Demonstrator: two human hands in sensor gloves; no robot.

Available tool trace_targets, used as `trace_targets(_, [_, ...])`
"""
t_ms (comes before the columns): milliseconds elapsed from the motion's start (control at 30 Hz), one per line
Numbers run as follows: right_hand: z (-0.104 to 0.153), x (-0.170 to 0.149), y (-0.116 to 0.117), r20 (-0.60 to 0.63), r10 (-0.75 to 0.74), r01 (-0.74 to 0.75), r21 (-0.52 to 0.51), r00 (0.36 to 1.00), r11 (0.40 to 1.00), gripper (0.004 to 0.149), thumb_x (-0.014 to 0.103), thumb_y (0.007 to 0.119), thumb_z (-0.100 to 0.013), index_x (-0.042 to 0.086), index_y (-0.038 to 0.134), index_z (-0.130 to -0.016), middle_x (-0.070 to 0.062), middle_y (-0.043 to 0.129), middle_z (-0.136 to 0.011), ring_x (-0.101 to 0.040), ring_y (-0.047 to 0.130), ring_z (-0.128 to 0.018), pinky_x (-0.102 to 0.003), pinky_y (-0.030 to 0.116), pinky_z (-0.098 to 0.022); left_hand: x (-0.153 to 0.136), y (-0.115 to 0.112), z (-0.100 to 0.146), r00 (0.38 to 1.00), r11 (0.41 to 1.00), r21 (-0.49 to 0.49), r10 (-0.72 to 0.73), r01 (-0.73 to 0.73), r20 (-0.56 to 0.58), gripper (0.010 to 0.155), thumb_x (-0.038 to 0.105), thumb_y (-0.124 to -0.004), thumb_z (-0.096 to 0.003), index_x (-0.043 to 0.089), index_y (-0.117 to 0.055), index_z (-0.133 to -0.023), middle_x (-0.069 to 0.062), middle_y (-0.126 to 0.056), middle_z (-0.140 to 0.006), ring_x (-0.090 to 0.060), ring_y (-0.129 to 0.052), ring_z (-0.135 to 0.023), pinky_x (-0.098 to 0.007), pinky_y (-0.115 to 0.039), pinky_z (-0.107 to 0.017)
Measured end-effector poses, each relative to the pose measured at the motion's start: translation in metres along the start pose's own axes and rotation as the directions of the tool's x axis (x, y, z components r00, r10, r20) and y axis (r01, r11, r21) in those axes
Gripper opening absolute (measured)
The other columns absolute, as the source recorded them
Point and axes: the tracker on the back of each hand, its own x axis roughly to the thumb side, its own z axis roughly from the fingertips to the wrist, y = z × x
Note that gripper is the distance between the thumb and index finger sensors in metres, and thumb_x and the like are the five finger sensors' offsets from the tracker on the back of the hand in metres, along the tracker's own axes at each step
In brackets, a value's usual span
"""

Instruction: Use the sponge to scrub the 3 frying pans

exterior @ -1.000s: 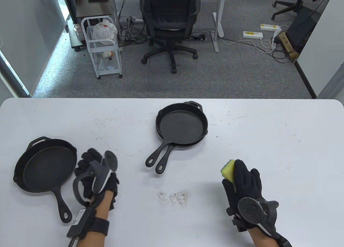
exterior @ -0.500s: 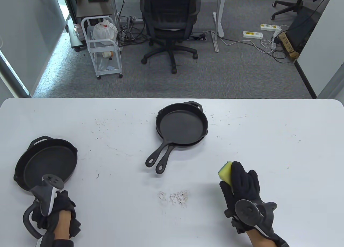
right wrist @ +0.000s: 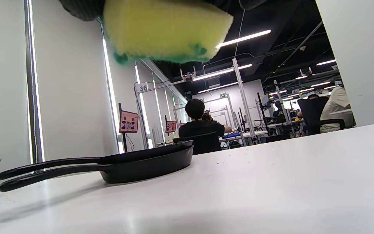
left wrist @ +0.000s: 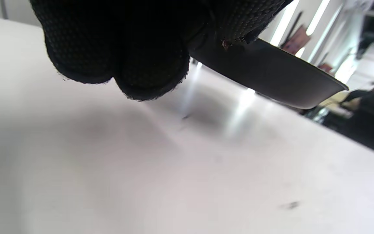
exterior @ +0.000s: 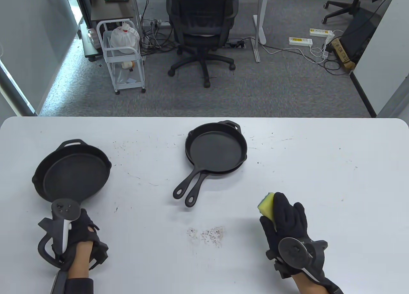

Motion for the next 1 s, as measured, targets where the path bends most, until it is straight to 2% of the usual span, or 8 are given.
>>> trace_targets(200, [0.000, 0.000, 0.000, -0.002, -0.002, 0.002, 0.001, 1.000, 1.000, 0.076, 0.050, 0.070, -0.046, 0.024, 0.033, -0.106, -0.006, 0.060, -0.111, -0.031, 0.086, -0.090, -0.059, 0.055, -0.074, 0.064, 0.038, 0.020, 0.982, 0.994, 0.107, 0.008, -0.028, 0.186, 0.063, 0.040, -0.076, -0.0520, 0.005, -0.067, -0.104, -0.011, -0.088, -0.080, -0.021, -0.106, -0.053, -0.049, -0.093, -0.048])
trace_targets(367, [0.000, 0.000, -0.001, -0.006, -0.003, 0.003, 0.003, 1.000, 1.000, 0.076, 0.050, 0.070, -0.045, 0.024, 0.033, -0.106, -0.006, 0.060, -0.111, -0.031, 0.086, -0.090, -0.059, 0.055, -0.074, 0.089, 0.037, 0.035, 0.961, 0.990, 0.125, 0.022, -0.059, 0.276, 0.063, 0.040, -0.076, -0.0522, 0.005, -0.067, -0.105, -0.011, -0.087, -0.080, -0.021, -0.106, -0.054, -0.050, -0.093, -0.049])
trace_targets(533, [-0.001, 0.001, -0.001, -0.001, -0.003, 0.003, 0.005, 1.000, 1.000, 0.076, 0.050, 0.070, -0.046, 0.024, 0.033, -0.106, -0.006, 0.060, -0.111, -0.031, 0.086, -0.090, -0.059, 0.055, -0.075, 0.112, 0.018, 0.062, 0.903, 0.990, 0.099, 0.045, -0.096, 0.427, 0.063, 0.039, -0.077, -0.0517, 0.006, -0.067, -0.105, -0.011, -0.087, -0.081, -0.023, -0.105, -0.057, -0.051, -0.091, -0.050])
trace_targets(700, [0.000, 0.003, -0.001, 0.010, 0.005, -0.005, -0.001, 1.000, 1.000, 0.076, 0.050, 0.070, -0.046, 0.024, 0.033, -0.106, -0.006, 0.060, -0.111, -0.031, 0.085, -0.090, -0.059, 0.055, -0.074, 0.147, -0.008, 0.099, 0.822, 0.994, 0.091, 0.000, -0.064, 0.570, 0.062, 0.038, -0.079, -0.0509, 0.009, -0.068, -0.105, -0.010, -0.088, -0.083, -0.024, -0.104, -0.058, -0.052, -0.089, -0.053])
trace_targets(1000, [-0.001, 0.003, 0.002, 0.007, 0.016, -0.016, 0.014, 1.000, 1.000, 0.076, 0.050, 0.070, -0.046, 0.024, 0.034, -0.106, -0.006, 0.061, -0.111, -0.031, 0.085, -0.091, -0.059, 0.055, -0.074, 0.204, -0.069, 0.167, 0.656, 0.999, 0.028, 0.003, -0.036, 0.755, 0.061, 0.038, -0.082, -0.0495, 0.014, -0.072, -0.105, -0.009, -0.090, -0.084, -0.024, -0.104, -0.061, -0.055, -0.086, -0.057])
